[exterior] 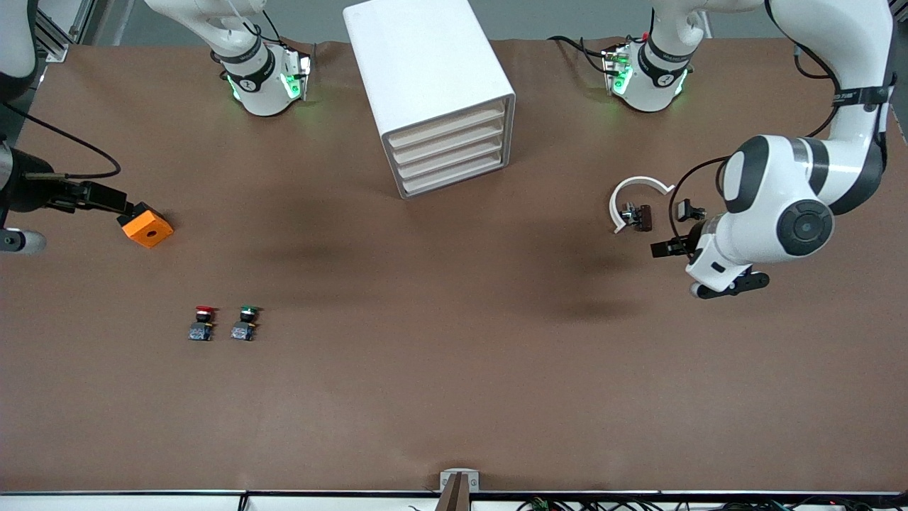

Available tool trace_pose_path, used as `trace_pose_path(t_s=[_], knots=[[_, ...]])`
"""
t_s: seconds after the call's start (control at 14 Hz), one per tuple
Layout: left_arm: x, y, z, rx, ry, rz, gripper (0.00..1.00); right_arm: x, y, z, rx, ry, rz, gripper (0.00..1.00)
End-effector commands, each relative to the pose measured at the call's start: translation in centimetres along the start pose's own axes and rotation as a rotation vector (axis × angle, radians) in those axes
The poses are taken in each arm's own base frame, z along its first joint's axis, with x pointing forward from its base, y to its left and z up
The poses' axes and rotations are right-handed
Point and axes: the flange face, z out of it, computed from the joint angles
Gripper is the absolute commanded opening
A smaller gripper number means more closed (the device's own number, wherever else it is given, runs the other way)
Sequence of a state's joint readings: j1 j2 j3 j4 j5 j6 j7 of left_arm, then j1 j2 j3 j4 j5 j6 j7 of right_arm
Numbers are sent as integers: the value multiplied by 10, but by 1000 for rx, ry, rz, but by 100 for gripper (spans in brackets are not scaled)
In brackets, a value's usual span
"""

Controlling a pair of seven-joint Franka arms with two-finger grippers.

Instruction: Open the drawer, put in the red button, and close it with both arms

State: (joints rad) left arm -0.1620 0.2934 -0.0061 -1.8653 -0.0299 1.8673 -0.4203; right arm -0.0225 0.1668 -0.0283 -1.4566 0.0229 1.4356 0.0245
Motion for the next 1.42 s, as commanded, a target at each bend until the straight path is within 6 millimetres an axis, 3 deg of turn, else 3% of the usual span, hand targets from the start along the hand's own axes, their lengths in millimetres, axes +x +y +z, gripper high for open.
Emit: trace_pose_path(t_s=[0.0,0.14,0.43,0.64,0.85,1.07,1.21,1.35], knots=[[5,37,-4,14,19,-137,100,11,13,-2,9,42,-6,100],[2,55,6,28,-20,-239,100,21,13,2,9,77,3,100],[-7,86,8,28,-195,-378,100,61,21,64,4,142,22,100],[-22,117,12,46,-324,-547,100,85,25,113,8,171,71,100],[-23,139,26,80,-452,-755,100,105,29,155,9,179,90,100],[-21,148,44,98,-597,-947,100,115,28,202,3,230,84,100],[-18,154,66,169,-664,-1074,100,120,28,241,1,253,84,100],[-27,161,84,266,-737,-1140,100,127,30,266,0,264,87,100]])
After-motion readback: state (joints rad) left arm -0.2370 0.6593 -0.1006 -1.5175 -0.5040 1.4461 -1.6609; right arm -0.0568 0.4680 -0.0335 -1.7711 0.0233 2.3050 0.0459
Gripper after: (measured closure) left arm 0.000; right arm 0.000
